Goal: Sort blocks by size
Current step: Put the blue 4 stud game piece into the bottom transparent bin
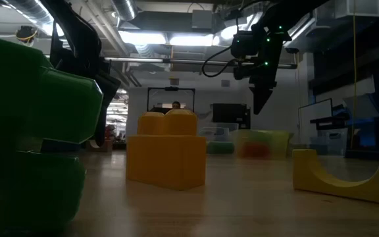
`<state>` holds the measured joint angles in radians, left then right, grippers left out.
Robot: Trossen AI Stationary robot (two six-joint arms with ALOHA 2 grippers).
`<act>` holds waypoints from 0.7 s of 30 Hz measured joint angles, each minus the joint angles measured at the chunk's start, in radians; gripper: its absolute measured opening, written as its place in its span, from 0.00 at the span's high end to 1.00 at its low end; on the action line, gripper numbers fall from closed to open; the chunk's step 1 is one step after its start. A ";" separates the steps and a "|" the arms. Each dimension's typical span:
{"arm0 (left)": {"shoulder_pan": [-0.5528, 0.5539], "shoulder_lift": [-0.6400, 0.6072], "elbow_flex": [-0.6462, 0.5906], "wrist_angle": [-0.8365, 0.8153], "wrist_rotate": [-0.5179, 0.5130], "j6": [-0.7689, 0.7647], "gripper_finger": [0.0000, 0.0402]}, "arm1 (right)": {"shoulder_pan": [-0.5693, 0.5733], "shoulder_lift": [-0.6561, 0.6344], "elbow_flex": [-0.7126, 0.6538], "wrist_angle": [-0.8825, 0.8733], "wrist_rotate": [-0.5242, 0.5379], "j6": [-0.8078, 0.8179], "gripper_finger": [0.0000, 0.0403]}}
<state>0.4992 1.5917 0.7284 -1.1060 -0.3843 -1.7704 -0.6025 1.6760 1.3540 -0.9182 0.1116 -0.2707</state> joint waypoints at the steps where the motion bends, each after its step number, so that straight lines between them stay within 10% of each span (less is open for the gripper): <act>1: 0.000 0.000 0.000 -0.002 0.000 0.014 0.81 | 0.000 0.000 0.000 0.000 0.000 0.000 0.49; 21: -0.008 -0.004 0.002 0.127 -0.068 0.504 0.69 | 0.000 0.000 0.000 -0.016 0.000 -0.050 0.49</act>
<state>0.4908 1.5876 0.7300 -0.9790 -0.4520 -1.2663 -0.6029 1.6760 1.3540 -0.9340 0.1116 -0.3211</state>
